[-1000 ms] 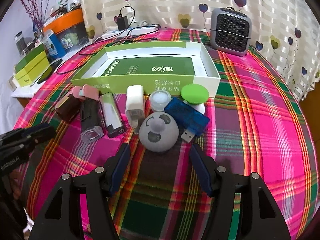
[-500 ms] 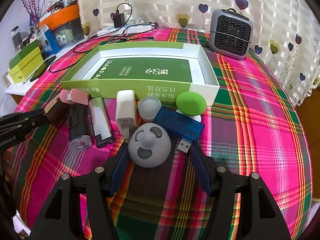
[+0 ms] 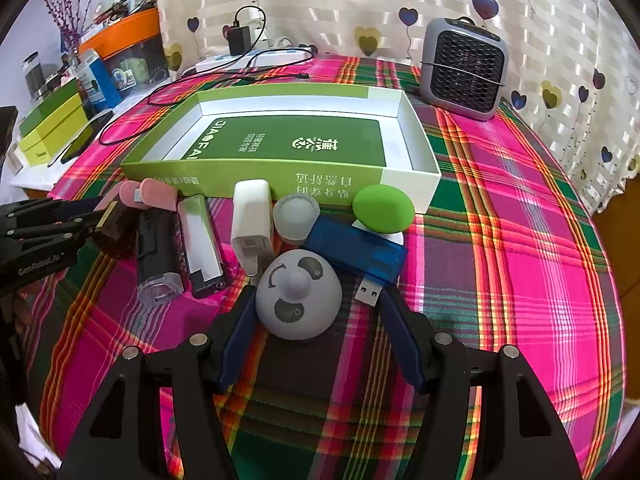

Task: Organize rigid objects
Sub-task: 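Grasp the pink stick with the left tool while the right tool reaches toward the white round gadget, then lift the pink stick with the left tool while the right tool grasps the white round gadget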

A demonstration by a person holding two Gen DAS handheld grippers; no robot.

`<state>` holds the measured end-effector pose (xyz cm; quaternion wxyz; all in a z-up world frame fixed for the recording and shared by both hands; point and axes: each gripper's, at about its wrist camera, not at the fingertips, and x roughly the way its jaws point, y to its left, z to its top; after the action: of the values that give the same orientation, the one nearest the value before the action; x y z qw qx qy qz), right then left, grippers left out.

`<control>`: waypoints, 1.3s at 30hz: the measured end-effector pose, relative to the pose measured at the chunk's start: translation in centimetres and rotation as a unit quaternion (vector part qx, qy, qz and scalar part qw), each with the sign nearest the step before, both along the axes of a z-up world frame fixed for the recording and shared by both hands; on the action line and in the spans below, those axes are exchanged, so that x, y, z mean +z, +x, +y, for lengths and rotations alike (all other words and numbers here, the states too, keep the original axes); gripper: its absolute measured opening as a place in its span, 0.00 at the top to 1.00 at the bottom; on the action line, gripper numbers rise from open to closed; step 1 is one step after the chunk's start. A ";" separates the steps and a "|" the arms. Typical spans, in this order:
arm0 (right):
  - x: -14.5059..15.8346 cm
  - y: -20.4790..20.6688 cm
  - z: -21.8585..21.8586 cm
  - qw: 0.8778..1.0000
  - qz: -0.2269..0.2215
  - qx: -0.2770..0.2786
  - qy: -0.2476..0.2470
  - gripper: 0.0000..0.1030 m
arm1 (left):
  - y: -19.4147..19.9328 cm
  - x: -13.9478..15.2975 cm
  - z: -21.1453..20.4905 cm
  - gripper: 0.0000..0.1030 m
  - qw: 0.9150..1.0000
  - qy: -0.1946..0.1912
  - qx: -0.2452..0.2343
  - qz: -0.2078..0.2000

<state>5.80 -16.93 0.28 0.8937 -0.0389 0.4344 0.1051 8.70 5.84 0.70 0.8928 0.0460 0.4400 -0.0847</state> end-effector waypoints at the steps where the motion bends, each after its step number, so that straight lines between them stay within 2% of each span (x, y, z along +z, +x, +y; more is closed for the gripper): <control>1: 0.0 0.1 0.0 1.000 0.000 0.000 0.001 0.39 | 0.0 0.0 -0.1 0.68 1.000 0.001 0.001 0.000; 11: 0.0 0.0 0.0 1.000 0.000 0.000 0.001 0.40 | 0.0 0.0 -0.3 0.68 1.000 -0.002 0.022 0.004; 15: 0.1 0.0 0.1 1.000 -0.003 -0.004 0.001 0.47 | -0.1 0.0 -0.3 0.69 1.000 -0.004 0.026 0.003; 20: 0.1 0.0 0.0 1.000 -0.003 -0.003 0.004 0.47 | -0.1 0.1 0.3 0.82 0.999 -0.007 0.039 0.001; 22: 0.1 0.0 -0.1 1.000 -0.003 -0.003 0.006 0.48 | -0.1 0.1 0.6 0.84 0.999 -0.012 0.043 0.002; 36: 0.2 -0.2 -0.4 1.000 -0.006 -0.003 0.014 0.50 | -0.3 0.1 0.8 0.84 0.999 -0.017 0.047 0.003; 37: 0.2 -0.3 -0.4 1.000 -0.006 -0.002 0.014 0.60 | -0.4 0.1 0.7 0.84 0.999 -0.017 0.048 0.003; 39: 0.2 -0.3 -0.5 1.000 -0.005 0.003 0.021 0.68 | -0.5 0.1 0.8 0.84 0.999 -0.018 0.049 0.003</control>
<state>5.48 -17.39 0.46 0.8963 -0.0217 0.4273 0.1168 8.20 6.62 0.83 0.8953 0.0083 0.4427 -0.0490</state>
